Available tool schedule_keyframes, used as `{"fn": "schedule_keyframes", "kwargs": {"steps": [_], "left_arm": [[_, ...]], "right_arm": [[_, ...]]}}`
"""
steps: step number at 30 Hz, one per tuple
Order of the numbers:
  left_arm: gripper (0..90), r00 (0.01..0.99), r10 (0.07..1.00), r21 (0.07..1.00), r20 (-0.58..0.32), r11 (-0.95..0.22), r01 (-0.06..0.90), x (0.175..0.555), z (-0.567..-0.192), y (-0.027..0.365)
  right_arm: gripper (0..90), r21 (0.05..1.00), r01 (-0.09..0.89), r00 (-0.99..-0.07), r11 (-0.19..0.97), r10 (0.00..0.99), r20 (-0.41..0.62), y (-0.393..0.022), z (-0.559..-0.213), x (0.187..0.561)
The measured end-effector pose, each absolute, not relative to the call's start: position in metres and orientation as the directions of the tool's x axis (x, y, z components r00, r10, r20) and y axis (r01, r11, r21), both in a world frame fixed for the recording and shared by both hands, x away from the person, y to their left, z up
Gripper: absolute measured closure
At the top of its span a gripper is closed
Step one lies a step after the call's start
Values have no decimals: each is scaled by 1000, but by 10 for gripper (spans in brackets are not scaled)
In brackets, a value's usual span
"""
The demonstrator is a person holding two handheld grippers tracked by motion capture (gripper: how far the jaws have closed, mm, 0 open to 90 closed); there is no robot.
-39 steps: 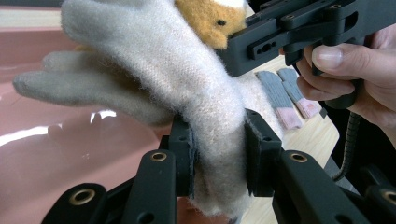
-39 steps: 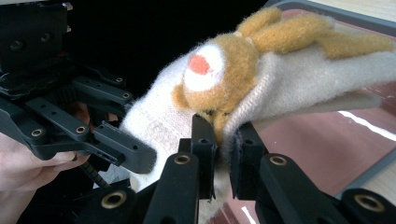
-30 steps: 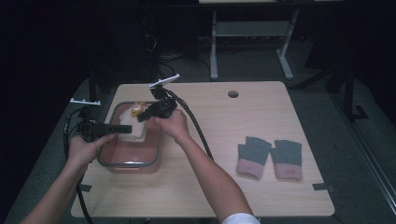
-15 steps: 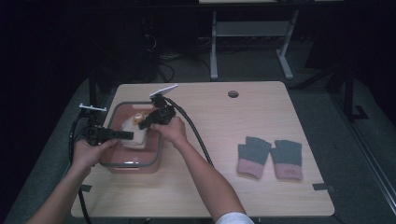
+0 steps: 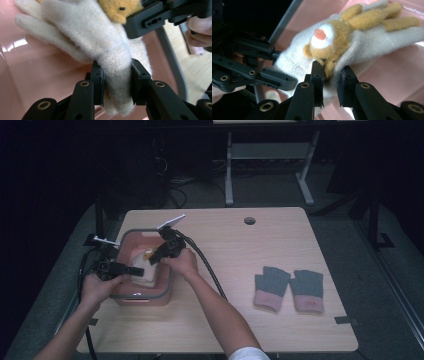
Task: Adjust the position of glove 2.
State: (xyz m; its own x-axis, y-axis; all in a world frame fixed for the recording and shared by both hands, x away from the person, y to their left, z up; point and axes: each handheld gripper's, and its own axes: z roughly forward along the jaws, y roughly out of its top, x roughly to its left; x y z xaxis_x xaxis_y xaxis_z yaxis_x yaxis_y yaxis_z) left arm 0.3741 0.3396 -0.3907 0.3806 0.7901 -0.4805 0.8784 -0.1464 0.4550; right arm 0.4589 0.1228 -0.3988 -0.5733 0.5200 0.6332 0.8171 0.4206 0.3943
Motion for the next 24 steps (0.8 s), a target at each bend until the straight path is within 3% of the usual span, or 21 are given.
{"fn": "schedule_keyframes", "kwargs": {"steps": [10, 24], "left_arm": [[682, 361, 816, 436, -452, -151, 887, 375, -396, 336], [676, 342, 835, 405, -431, -160, 900, 376, -401, 340]], "right_arm": [[706, 420, 790, -613, 446, 554, 564, 124, -393, 458], [647, 430, 770, -637, 472, 531, 559, 123, -387, 455]]}}
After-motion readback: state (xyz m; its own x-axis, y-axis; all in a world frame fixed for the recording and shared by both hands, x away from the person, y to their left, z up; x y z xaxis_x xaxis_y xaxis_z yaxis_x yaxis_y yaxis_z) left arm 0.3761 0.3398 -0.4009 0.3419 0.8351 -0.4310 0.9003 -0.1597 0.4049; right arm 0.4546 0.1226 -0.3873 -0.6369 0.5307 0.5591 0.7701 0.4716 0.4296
